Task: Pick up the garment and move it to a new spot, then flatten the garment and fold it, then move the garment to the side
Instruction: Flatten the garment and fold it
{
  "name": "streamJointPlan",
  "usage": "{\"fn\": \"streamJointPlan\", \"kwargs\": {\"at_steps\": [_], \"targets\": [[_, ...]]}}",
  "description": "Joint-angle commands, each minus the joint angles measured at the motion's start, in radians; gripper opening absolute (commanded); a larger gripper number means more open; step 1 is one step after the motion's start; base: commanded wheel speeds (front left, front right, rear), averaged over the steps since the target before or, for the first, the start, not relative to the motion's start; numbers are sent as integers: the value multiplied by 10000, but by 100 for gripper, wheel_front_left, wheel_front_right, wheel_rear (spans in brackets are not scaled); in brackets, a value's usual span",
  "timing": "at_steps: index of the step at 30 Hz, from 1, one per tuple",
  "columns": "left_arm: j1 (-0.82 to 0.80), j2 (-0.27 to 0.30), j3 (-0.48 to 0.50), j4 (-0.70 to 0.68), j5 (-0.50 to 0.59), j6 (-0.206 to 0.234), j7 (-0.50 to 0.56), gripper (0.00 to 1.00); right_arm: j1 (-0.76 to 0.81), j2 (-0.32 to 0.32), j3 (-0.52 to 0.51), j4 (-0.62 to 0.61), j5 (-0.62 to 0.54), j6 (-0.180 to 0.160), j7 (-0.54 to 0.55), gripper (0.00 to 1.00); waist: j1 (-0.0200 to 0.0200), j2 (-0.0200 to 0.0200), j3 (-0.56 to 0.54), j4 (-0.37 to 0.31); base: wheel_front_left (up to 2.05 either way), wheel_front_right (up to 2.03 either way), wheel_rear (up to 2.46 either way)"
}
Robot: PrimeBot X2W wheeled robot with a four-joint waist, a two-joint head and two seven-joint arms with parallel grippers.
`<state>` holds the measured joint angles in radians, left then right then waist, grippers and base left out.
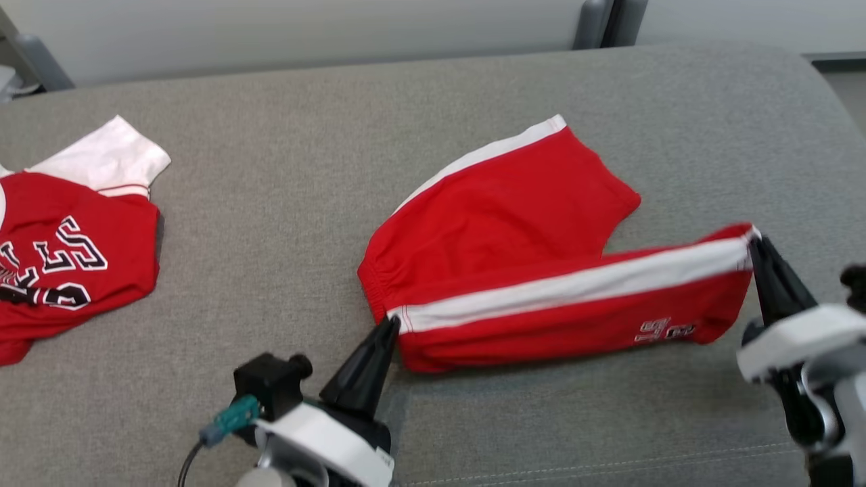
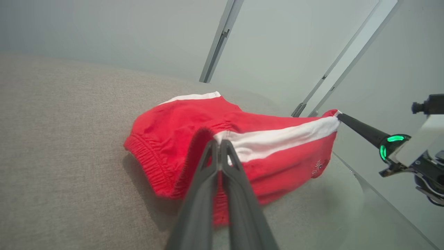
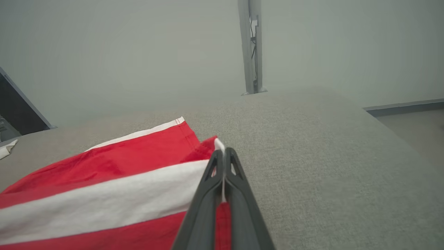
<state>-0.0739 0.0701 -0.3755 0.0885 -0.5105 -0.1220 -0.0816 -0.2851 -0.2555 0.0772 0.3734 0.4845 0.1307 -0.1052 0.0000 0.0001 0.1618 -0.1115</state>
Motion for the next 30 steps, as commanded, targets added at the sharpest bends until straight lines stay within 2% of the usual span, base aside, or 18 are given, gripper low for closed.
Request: {"fn": "streamJointPlan", "kwargs": {"at_steps": [1, 9, 15, 24, 30], "targets": [[-638, -54, 316, -47, -122, 29, -143, 0, -647, -214, 291, 128, -166, 0, 1, 0, 0, -1, 331, 197, 0, 0, 0], [-2694, -189, 277, 1675, -1113, 622, -797, 0, -3892, -434, 1380, 2888, -344, 0, -583, 0, 0, -1, 1311, 865, 0, 0, 0], [-3840, -196, -350, 2628, -2110, 1010, -1339, 0, -5747, -582, 2290, 4618, -329, 0, -1066, 0, 0, -1, 1806, 1290, 0, 0, 0], [-5446, -197, -1876, 3820, -3297, 1141, -1718, 0, -7656, -650, 3395, 6585, -334, 0, -1354, 0, 0, -1, 2556, 1921, 0, 0, 0], [-6117, -198, -2522, 4252, -3664, 1295, -1789, 0, -8295, -642, 3721, 7275, -184, 0, -1473, 0, 0, -1, 2828, 2105, 0, 0, 0]]}}
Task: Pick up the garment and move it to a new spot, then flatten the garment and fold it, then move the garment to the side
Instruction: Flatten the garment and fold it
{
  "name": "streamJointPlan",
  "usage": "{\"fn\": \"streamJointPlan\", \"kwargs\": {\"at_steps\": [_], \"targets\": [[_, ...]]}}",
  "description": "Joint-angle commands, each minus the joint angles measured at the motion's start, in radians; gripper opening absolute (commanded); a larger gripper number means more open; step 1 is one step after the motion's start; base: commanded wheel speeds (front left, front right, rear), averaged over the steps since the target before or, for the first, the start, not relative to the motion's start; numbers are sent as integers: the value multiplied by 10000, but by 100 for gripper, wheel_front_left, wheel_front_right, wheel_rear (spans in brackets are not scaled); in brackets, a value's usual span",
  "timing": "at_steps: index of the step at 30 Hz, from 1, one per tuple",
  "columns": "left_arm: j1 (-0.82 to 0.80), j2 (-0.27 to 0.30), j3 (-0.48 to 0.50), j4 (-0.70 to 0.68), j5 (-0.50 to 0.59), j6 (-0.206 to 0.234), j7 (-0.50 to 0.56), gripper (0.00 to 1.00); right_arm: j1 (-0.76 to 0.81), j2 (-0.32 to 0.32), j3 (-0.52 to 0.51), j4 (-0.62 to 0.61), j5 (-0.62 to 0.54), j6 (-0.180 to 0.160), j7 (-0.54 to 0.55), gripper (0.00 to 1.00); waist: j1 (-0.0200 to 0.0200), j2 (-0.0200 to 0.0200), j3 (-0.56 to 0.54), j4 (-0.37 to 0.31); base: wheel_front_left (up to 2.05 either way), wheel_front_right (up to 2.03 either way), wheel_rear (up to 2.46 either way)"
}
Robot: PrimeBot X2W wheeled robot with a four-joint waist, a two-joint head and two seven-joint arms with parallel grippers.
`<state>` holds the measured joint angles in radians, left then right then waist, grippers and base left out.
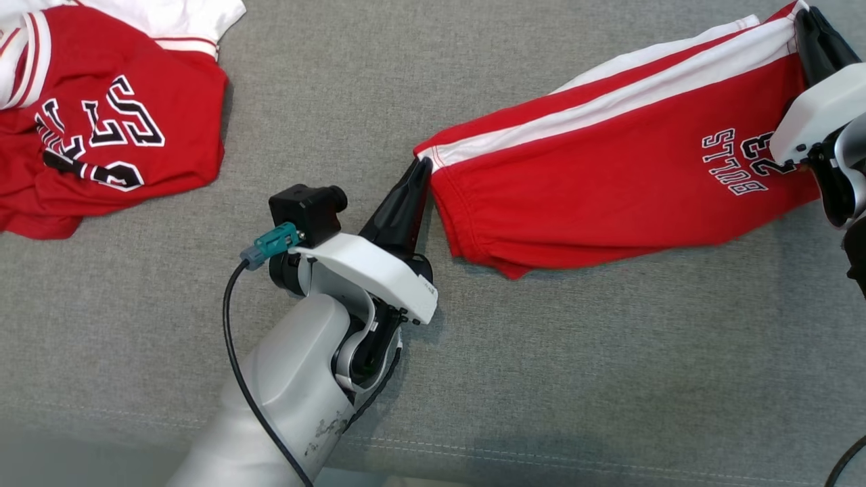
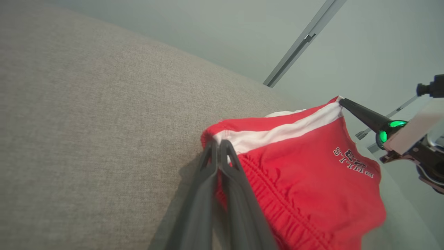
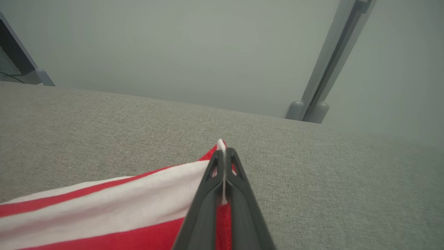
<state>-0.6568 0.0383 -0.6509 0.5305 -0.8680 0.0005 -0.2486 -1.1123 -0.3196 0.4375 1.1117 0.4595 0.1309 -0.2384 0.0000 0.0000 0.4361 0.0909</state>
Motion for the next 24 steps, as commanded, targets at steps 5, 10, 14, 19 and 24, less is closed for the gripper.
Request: {"fn": "streamJointPlan", "kwargs": {"at_steps": [5, 10, 14, 19, 24], "targets": [[-538, 121, 59, -264, -316, 180, -128, 0, -392, -148, 481, 252, 139, -2, -203, 0, 0, 0, 240, 302, 0, 0, 0], [-620, 120, -158, -281, -440, 267, -129, 0, -585, -311, 734, 503, 275, -2, -225, 0, 0, 0, 342, 456, 0, 0, 0], [-805, 120, -334, -336, -419, 387, -130, 37, -658, -385, 927, 507, 477, -2, -230, 0, 0, 0, 417, 530, 0, 0, 0], [-889, 120, -310, -311, -149, 569, -131, 100, -592, -480, 809, -77, 487, -2, -231, 100, 0, 0, 379, 431, 0, 0, 0], [-702, 120, 91, -387, 606, 851, -131, 100, 10, -469, 190, -1070, 258, -2, -232, 100, 0, 0, 73, 229, 0, 0, 0]]}}
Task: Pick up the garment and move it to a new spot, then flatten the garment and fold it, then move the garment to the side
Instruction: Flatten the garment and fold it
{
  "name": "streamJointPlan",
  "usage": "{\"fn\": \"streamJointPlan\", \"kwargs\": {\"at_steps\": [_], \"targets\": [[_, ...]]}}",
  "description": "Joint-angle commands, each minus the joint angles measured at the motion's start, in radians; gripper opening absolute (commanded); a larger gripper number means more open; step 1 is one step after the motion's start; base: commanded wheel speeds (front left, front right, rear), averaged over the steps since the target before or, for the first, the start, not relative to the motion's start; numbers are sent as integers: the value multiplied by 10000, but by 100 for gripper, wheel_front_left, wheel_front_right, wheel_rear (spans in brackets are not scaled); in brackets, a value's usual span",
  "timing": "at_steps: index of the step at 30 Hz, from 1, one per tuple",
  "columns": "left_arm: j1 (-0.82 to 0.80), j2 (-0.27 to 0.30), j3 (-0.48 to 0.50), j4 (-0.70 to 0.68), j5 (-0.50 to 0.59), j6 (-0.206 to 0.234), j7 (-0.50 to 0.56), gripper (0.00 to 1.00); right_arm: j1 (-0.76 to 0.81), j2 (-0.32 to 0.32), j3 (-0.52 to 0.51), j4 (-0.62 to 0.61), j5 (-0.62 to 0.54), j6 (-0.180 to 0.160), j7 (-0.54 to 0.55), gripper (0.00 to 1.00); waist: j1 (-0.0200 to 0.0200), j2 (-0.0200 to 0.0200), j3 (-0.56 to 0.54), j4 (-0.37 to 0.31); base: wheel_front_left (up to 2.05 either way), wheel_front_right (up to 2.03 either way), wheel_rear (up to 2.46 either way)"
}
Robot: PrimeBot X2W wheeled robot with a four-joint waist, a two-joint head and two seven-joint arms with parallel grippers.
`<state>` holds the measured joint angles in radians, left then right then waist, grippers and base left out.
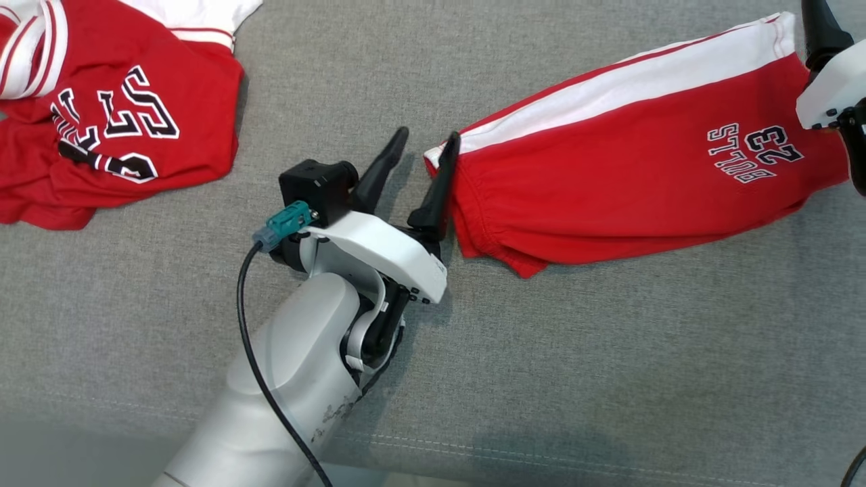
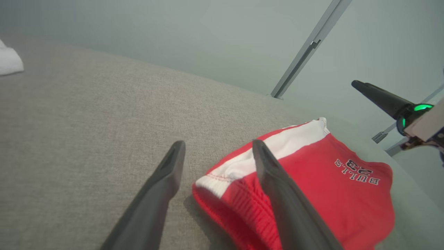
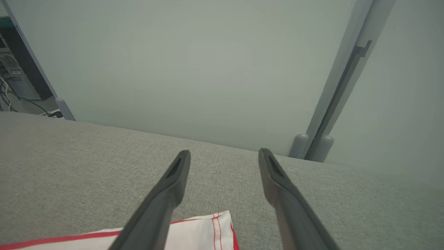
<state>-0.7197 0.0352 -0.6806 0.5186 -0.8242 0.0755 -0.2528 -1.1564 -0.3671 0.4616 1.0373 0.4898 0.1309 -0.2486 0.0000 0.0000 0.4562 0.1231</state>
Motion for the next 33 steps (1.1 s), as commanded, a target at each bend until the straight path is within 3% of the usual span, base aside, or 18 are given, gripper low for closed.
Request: {"fn": "streamJointPlan", "kwargs": {"at_steps": [1, 11, 18, 24, 33], "targets": [[36, 151, 583, -357, 383, 189, -89, 100, 638, 7, -291, -596, -120, -2, -130, 100, 0, 0, -212, -148, 0, 0, 0], [2343, 151, 2837, -2639, 3017, 597, -89, 100, 3645, 638, -1965, -3156, -1434, -2, -131, 100, 0, 0, -1183, -713, 0, 0, 0], [3780, 151, 3388, -3706, 3811, 562, -89, 100, 5179, 1135, -2635, -3711, -1620, -2, -131, 100, 0, 0, -1901, -925, 0, 0, 0], [4855, 151, 3122, -4181, 4049, 540, -89, 100, 5908, 1361, -3210, -2808, -1078, -2, -131, 100, 0, 0, -2357, -855, 0, 0, 0], [4937, 151, 2194, -4478, 4110, 509, -89, 100, 4664, 1122, -3498, -157, 496, -2, 672, 100, 0, 0, -2020, -180, 0, 0, 0]]}}
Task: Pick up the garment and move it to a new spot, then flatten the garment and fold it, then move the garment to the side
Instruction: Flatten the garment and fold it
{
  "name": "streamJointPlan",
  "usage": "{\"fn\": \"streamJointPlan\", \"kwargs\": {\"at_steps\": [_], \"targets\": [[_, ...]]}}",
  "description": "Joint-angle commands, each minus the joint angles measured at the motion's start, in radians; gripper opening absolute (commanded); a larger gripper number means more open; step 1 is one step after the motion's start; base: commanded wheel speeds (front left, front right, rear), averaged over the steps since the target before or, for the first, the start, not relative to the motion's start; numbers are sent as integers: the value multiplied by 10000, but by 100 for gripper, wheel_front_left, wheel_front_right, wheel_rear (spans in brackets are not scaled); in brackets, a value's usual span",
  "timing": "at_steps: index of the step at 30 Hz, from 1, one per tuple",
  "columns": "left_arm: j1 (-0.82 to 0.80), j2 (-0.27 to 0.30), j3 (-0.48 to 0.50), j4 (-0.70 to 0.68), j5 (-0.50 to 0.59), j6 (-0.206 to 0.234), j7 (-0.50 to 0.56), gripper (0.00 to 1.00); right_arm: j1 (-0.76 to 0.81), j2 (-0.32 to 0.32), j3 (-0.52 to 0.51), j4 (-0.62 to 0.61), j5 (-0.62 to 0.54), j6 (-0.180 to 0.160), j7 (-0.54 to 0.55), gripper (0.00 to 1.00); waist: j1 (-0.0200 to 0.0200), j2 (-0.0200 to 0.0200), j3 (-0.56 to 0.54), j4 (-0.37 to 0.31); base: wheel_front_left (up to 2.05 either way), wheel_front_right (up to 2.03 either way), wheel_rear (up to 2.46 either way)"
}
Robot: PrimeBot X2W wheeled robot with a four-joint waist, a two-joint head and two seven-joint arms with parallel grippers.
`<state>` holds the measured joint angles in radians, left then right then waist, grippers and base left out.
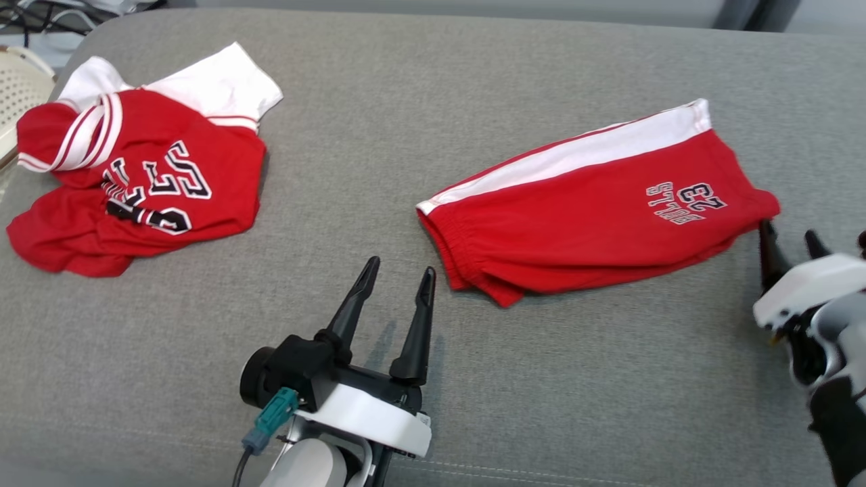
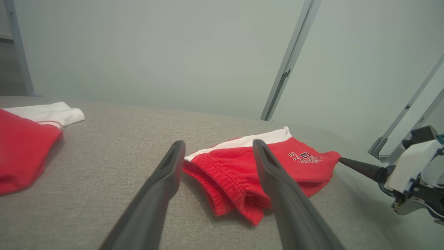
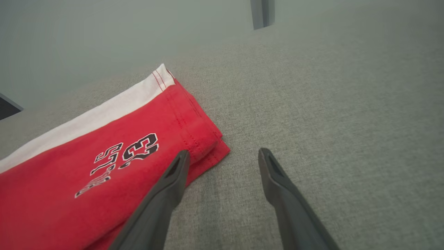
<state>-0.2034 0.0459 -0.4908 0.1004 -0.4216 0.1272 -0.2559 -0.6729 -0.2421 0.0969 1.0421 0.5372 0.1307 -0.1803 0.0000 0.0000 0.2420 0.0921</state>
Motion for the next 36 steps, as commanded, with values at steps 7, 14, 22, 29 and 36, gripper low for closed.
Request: {"fn": "streamJointPlan", "kwargs": {"at_steps": [7, 14, 22, 29, 36], "targets": [[-434, 43, -50, -441, 261, 78, -59, 100, -1059, -425, 198, 594, 1199, 0, 578, 100, 0, 0, 383, 567, 0, 0, 0], [-536, 43, -112, -437, 333, 89, -59, 100, -1479, -484, 434, 1531, 1568, 0, 1104, 63, 0, 0, 424, 836, 0, 0, 0], [-490, 43, -71, -441, 363, 94, -59, 100, -1383, -372, 712, 1670, 2009, 0, 1126, 0, 0, 0, 303, 896, 0, 0, 0], [-281, 43, 184, -505, 532, 171, -59, 100, -962, -279, 1017, 1857, 1682, 0, -272, 0, 0, 0, 12, 611, 0, 0, 0], [92, 43, 488, -468, 718, 118, -59, 100, -173, 289, 909, 1941, 1367, 0, -795, 0, 0, 0, -405, 61, 0, 0, 0]]}}
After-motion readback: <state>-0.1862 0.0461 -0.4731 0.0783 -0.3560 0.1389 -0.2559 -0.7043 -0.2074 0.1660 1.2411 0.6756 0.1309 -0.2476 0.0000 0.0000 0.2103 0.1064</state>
